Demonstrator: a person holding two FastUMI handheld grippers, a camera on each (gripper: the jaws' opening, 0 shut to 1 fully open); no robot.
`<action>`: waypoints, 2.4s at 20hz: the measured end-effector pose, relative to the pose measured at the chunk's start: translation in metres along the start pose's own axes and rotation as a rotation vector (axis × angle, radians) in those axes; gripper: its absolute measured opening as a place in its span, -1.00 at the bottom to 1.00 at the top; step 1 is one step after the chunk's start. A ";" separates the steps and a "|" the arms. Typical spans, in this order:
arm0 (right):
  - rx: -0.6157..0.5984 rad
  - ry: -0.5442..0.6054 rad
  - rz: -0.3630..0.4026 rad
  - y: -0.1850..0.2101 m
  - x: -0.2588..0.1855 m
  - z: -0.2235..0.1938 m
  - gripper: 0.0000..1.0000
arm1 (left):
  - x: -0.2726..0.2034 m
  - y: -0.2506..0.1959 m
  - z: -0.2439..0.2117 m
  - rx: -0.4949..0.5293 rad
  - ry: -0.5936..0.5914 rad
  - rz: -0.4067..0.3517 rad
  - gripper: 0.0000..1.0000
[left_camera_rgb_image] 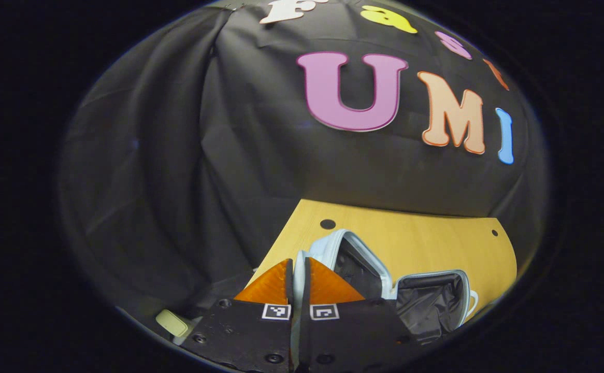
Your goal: First open the suitcase, pack the skin care products into it, and then close the suitcase.
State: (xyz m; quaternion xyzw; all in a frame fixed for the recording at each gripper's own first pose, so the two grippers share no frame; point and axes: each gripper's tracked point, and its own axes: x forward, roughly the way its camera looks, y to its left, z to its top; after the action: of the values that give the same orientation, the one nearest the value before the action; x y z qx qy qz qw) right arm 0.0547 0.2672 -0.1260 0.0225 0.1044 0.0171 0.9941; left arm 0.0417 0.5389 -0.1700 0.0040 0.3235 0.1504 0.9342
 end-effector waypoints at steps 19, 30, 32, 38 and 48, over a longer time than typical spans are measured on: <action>-0.017 0.052 -0.121 -0.057 0.001 -0.001 0.97 | 0.074 0.050 -0.116 -0.199 0.168 0.139 -0.74; -0.019 -0.055 -0.140 -0.150 -0.007 0.036 0.96 | -0.029 -0.071 -0.022 -0.083 -0.150 0.062 0.89; -0.039 -0.071 -0.142 -0.168 -0.012 0.041 0.97 | -0.052 -0.113 -0.009 -0.023 -0.189 0.029 0.89; -0.021 -0.088 -0.111 -0.209 -0.029 0.041 0.97 | -0.110 -0.243 0.022 0.030 -0.296 -0.120 0.92; 0.001 -0.095 -0.043 -0.261 -0.050 0.030 0.96 | -0.164 -0.449 -0.050 0.087 -0.243 -0.384 0.92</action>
State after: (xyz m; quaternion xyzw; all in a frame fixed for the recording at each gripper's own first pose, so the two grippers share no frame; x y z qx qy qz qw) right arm 0.0200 0.0035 -0.0986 0.0215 0.0575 -0.0055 0.9981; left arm 0.0144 0.0594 -0.1574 0.0007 0.2096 -0.0459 0.9767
